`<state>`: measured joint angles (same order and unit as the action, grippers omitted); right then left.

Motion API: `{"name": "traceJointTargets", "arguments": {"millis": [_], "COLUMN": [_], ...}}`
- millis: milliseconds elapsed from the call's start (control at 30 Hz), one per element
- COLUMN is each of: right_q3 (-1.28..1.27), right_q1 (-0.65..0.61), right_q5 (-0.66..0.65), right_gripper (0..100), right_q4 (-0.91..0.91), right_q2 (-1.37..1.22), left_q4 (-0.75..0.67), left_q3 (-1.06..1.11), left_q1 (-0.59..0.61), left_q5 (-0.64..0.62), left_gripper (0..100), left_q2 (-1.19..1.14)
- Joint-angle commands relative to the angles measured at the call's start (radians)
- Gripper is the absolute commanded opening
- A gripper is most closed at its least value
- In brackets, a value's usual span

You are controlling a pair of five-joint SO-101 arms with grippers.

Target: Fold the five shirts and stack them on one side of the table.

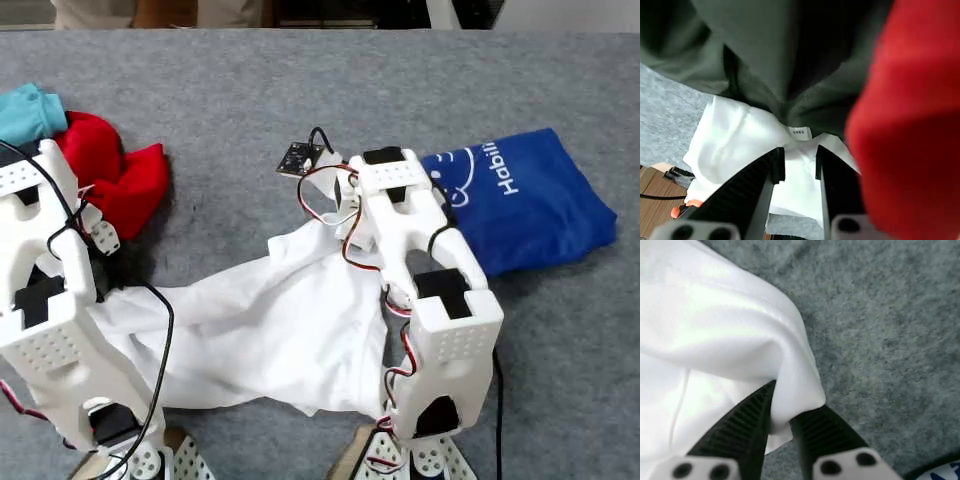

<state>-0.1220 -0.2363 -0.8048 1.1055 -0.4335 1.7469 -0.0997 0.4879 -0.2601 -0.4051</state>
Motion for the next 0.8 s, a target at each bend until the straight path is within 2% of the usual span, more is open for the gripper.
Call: {"name": "traceJointTargets", "arguments": {"millis": [0,200,467,633,767], "right_q3": [0.042,0.041,0.041,0.041,0.041], "right_q1": [0.016,0.016,0.016,0.016,0.016], "right_q5": [-0.002,-0.002,-0.002,-0.002,-0.002], "right_gripper": [0.2,0.2,0.2,0.2,0.2], "right_q4": [-0.014,-0.014,-0.014,-0.014,-0.012], "right_q2": [-0.002,-0.002,-0.002,-0.002,-0.002], "left_q4": [0.011,0.005,-0.012,-0.018,-0.018], "left_q3": [-0.02,0.021,0.026,0.04,0.04], "left_q1": [-0.015,-0.041,-0.044,-0.041,-0.044], "left_q5": [-0.011,-0.011,-0.011,-0.032,-0.044], "left_gripper": [11,7,7,14,14], "left_q2": [0.01,0.002,0.001,0.001,0.001]}}
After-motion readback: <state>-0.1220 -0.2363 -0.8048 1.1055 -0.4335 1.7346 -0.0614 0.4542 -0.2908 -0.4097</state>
